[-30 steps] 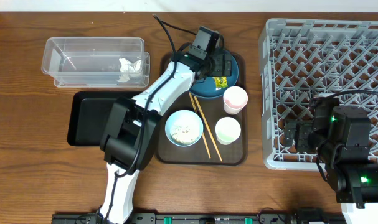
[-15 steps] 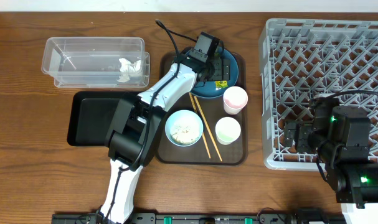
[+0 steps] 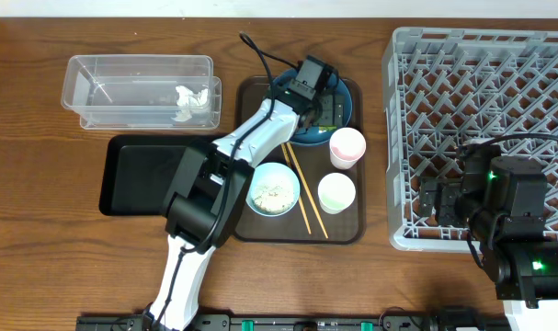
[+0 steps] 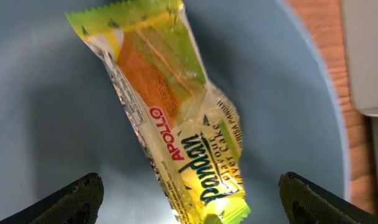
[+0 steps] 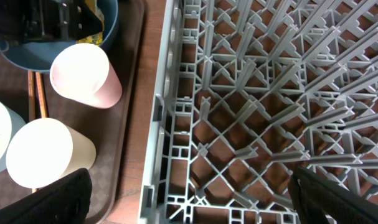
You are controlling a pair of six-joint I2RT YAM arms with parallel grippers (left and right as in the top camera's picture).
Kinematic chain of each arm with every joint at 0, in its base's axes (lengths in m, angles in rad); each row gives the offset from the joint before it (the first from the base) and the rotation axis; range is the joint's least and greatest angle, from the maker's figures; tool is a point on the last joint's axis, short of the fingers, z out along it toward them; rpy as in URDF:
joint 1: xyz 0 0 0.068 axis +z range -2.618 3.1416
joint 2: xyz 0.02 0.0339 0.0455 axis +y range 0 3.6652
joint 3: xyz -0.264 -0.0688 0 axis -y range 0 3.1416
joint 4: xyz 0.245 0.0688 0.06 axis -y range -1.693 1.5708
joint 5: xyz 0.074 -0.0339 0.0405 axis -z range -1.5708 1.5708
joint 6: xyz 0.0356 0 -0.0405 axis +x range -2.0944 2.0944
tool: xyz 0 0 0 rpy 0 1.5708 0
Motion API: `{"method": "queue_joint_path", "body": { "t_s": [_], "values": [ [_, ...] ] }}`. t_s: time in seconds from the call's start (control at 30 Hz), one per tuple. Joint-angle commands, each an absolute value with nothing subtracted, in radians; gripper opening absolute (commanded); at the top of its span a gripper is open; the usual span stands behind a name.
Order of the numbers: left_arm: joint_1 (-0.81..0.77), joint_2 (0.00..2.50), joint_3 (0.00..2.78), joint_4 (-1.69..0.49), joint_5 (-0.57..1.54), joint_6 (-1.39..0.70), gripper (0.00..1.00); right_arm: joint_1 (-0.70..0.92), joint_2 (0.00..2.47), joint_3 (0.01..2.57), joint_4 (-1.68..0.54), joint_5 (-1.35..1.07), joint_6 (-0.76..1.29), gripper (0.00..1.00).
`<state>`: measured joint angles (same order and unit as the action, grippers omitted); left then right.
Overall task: Sort waste into correct bins and load items into the dishwasher rack
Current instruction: 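Move the left gripper back to the plate and grasp the yellow wrapper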
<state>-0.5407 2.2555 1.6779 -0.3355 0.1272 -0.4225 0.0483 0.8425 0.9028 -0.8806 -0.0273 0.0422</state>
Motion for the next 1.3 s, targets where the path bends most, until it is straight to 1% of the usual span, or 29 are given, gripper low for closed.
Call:
{"method": "queue_joint_path", "body": {
  "t_s": [0.0,0.03,0.2,0.37,0.53,0.6,0.63,0.67,0.8,1.03,1.27],
  "values": [
    [-0.54,2.286,1.67,-0.335,0.111,-0.425,0.92,0.053,0.838,0.925,-0.886,-0.031,0.047,0.99],
    [-0.54,2.286,1.67,-0.334,0.111,-0.425,0.88,0.053,0.838,0.925,-0.886,-0.031,0.047,0.99],
    [-0.54,2.286,1.67,-0.335,0.111,-0.424,0.57,0.053,0.838,0.925,-0.885,-0.031,0.047,0.99],
    [-0.54,2.286,1.67,-0.35,0.119,-0.424,0.34,0.053,0.838,0.925,-0.884,-0.031,0.047,0.99],
    [-0.537,2.286,1.67,-0.358,0.119,-0.424,0.22,0.053,0.838,0.925,-0.884,-0.031,0.047,0.99],
    [-0.533,2.286,1.67,-0.362,0.119,-0.424,0.19,0.053,0.838,0.925,-0.884,-0.031,0.047,0.99],
    [-0.531,2.285,1.67,-0.364,0.119,-0.424,0.19,0.053,0.838,0.925,-0.884,-0.031,0.047,0.99],
    [-0.529,2.285,1.67,-0.366,0.119,-0.424,0.13,0.053,0.838,0.925,-0.884,-0.031,0.047,0.99],
    [-0.522,2.283,1.67,-0.367,0.119,-0.42,0.06,0.053,0.838,0.925,-0.891,-0.031,0.047,0.99],
    [-0.507,2.226,1.67,-0.388,0.11,-0.328,0.06,0.053,0.838,0.925,-0.888,-0.031,0.047,0.99],
    [-0.467,2.081,1.67,-0.499,-0.004,-0.261,0.06,0.053,0.838,0.925,-0.886,-0.031,0.047,0.99]
  ]
}}
